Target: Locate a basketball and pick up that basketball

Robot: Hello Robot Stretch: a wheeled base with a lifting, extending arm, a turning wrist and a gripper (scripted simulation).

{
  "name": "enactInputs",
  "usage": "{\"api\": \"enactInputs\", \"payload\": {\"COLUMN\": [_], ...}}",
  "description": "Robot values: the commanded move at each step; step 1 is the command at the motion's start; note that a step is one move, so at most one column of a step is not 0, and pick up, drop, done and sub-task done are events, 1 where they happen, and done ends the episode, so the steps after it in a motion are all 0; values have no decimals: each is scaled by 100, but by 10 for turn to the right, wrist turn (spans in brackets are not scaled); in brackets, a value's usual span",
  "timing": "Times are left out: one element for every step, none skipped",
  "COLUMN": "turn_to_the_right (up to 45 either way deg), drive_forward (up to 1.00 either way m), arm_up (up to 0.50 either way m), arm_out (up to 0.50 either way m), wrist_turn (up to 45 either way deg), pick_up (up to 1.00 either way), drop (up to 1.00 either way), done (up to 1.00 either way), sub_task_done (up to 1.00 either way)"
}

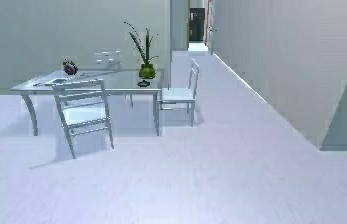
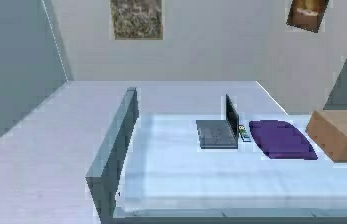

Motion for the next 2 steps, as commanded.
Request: {"api": "enactInputs", "payload": {"turn_to_the_right": [-450, -450], "drive_forward": [0, 0], "arm_up": [0, 0], "arm_out": [0, 0], "wrist_turn": [0, 0], "pick_up": [0, 0], "drop": [0, 0], "done": [0, 0], "sub_task_done": [0, 0]}}
